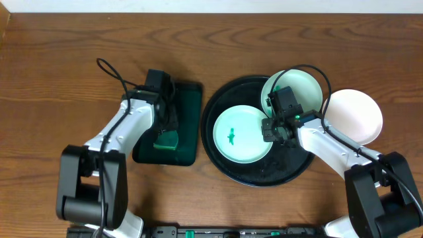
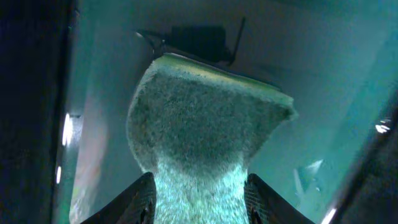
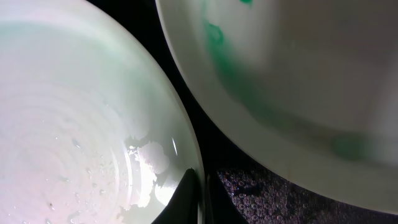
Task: Clean dirty plates on tray and stack at the side
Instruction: 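Lower the left gripper into the water tray and grasp the green sponge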
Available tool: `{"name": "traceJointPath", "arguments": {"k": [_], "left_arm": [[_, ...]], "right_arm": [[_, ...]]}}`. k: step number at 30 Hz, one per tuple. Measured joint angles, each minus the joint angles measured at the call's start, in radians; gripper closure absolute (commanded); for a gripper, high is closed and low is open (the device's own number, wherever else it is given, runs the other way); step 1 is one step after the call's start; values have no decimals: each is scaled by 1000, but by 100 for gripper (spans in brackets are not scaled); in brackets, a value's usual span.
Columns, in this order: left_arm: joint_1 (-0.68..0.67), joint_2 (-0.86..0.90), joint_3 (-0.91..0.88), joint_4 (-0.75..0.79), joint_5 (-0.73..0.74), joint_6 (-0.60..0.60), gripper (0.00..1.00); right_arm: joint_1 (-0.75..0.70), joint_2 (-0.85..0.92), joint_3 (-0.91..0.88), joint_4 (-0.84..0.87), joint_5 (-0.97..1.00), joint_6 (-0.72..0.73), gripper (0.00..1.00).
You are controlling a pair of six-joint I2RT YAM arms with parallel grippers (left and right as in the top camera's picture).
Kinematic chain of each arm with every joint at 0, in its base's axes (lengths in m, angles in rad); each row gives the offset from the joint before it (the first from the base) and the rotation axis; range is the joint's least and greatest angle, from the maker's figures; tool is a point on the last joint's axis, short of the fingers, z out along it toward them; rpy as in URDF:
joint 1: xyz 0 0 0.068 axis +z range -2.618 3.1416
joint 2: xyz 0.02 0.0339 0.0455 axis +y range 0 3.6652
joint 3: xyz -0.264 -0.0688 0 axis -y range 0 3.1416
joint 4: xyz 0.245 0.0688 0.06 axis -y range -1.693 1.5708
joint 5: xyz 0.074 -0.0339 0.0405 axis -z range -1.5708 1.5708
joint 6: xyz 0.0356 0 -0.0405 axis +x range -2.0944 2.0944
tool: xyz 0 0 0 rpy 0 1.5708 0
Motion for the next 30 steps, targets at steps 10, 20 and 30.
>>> {"name": "traceJointPath", "arguments": {"k": [10,20,30], "left_arm": [[0,27,0,8,-3,0,54],[0,33,0,4,-7,4,57],[0,33,-2,4,-7,4,57]], "right_arm": [[0,0,0,0,0,0,97],[0,0,0,0,0,0,97],[0,0,0,0,0,0,97]]}}
